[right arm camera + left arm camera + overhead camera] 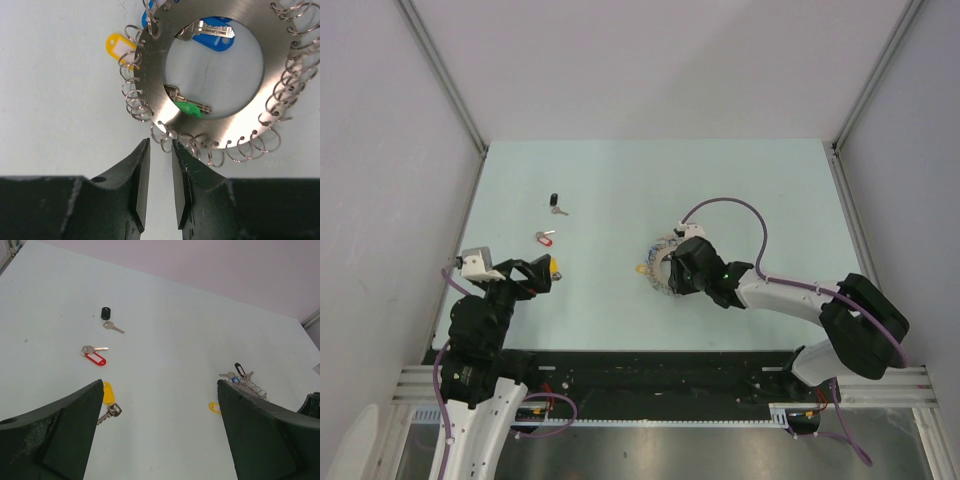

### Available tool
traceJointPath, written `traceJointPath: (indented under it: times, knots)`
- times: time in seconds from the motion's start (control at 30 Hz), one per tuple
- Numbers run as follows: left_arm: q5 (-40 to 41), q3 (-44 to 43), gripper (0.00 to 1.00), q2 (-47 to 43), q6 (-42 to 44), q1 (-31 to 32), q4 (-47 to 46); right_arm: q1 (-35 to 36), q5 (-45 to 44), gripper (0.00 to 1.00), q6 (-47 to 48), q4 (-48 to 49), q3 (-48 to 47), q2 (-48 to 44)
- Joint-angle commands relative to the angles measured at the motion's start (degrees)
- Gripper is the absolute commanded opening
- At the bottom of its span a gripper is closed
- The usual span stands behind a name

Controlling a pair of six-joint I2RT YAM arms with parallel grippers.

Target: Put the keys on the keyring

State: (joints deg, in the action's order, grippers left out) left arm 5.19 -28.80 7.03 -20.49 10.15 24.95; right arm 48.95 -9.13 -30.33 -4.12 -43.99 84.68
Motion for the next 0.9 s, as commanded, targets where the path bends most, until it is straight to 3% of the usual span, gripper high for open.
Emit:
traceJointPath:
  times: [0.0,0.27,0.87]
  knots:
    - [-1.24,0.5,1.0,0.36,0.54,-0.57,-1.4,-0.08,-0.72,0.29,2.99,-5.19,-2.07,-3.39]
    - [-1.67,0.58,1.0,0.36,0.54,-0.66,-1.48,-3.42,4.81,0.27,4.66,-6.52,-2.07,0.39]
    - [-2.03,0.67,1.0,0.44,0.54,-0.57,-1.75,-6.94,6.93,0.23,5.45,-6.08,-2.07,3.73]
